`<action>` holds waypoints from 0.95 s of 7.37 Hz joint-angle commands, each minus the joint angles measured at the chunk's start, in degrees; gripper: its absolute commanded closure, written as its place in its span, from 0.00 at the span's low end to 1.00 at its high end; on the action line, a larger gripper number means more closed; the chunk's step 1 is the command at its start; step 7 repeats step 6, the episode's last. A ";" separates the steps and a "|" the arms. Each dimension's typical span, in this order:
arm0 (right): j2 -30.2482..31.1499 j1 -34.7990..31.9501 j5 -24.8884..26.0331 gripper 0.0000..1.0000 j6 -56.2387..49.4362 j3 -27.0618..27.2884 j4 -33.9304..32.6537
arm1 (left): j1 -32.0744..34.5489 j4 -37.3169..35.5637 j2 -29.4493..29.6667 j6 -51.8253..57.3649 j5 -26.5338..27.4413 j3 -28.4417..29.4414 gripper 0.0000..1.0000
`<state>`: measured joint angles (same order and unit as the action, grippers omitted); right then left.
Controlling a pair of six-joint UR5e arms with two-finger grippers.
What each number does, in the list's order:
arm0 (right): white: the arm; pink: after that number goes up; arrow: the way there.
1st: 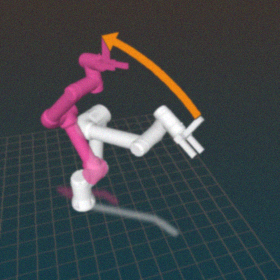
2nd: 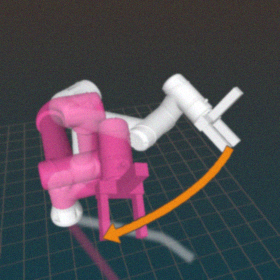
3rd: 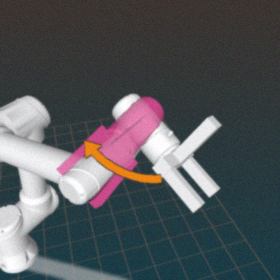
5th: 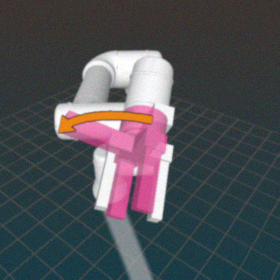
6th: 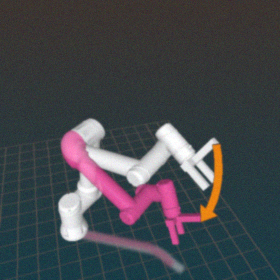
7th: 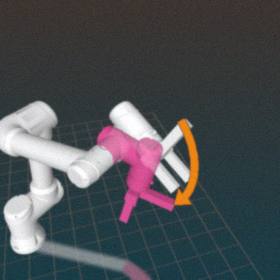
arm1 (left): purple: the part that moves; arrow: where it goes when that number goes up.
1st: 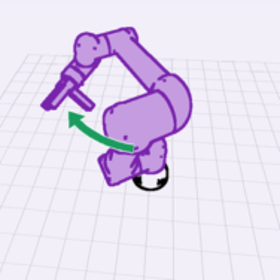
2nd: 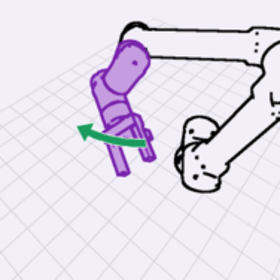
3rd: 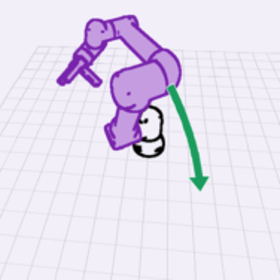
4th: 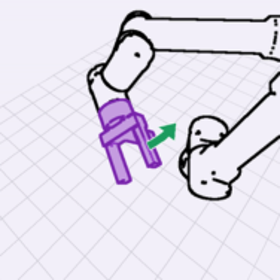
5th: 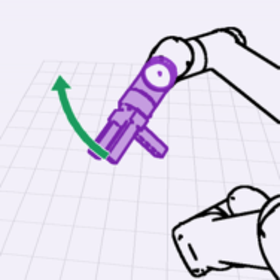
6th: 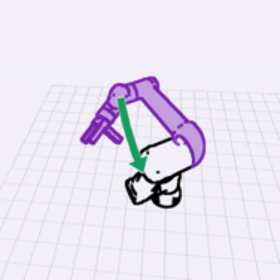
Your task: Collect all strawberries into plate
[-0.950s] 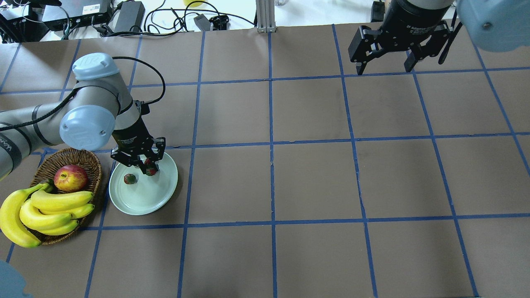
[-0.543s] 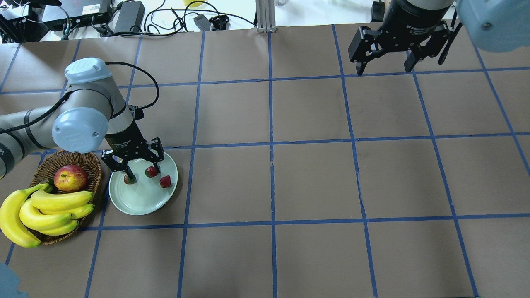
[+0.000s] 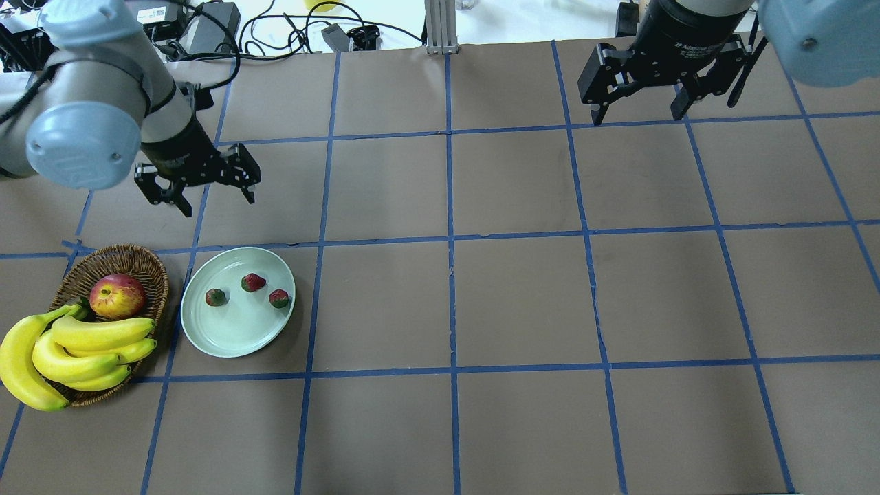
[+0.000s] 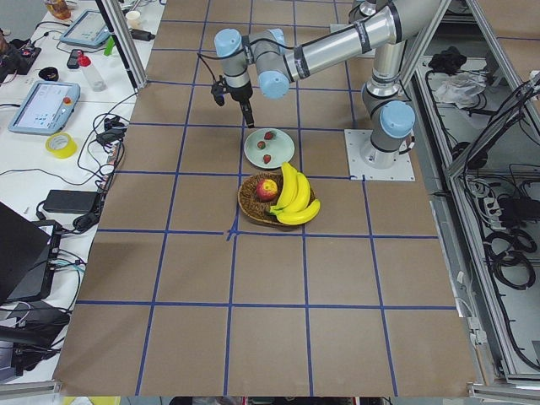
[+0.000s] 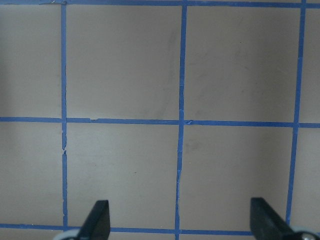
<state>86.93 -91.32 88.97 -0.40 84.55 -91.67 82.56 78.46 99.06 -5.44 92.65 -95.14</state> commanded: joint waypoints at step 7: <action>-0.01 0.00 -0.03 0.00 0.05 0.09 0.00 | 9.37 7.32 -7.47 -0.54 -1.42 6.46 0.00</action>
